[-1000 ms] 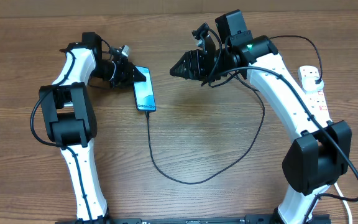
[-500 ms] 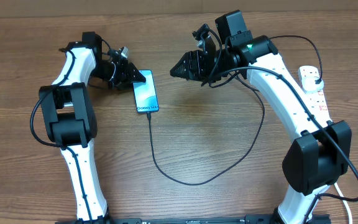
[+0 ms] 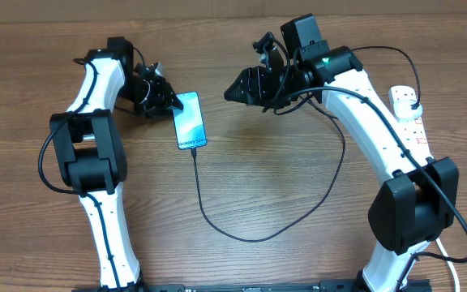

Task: Plug charger to phone and switch on socket
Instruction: 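Release the phone and lift both grippers away from it, then move the right gripper over the white power strip's switch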

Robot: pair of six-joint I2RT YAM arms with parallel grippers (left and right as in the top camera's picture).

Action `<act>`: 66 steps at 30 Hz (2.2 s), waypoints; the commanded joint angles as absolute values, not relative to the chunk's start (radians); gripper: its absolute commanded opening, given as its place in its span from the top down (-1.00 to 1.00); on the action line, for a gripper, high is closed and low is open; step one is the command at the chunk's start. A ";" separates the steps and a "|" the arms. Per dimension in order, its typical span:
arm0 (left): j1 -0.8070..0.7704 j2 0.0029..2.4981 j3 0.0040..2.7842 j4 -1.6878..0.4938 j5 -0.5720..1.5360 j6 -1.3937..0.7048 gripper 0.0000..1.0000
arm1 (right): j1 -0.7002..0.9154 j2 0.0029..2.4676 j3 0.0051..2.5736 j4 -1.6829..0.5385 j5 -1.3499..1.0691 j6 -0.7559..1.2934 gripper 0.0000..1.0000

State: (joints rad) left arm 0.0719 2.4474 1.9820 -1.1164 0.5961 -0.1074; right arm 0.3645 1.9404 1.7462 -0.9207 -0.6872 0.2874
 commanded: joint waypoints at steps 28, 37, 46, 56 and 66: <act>0.086 2.409 3.143 -1.679 0.397 -0.136 0.09 | 0.300 1.807 1.763 -1.109 -0.344 0.253 -0.17; 0.083 2.344 3.143 -1.689 0.401 -0.138 -0.47 | 0.092 1.698 1.763 -1.192 -0.344 0.253 0.00; 0.070 2.344 3.129 -1.689 0.401 -0.139 -1.00 | -0.234 1.678 1.762 -1.249 -0.344 0.253 0.12; 0.071 2.345 3.129 -1.689 0.392 -0.138 -0.99 | -0.516 1.680 1.761 -1.227 -0.307 0.253 0.84; 0.071 2.345 3.129 -1.689 0.385 -0.138 -1.00 | -0.663 1.740 1.757 -1.171 -0.307 0.260 0.92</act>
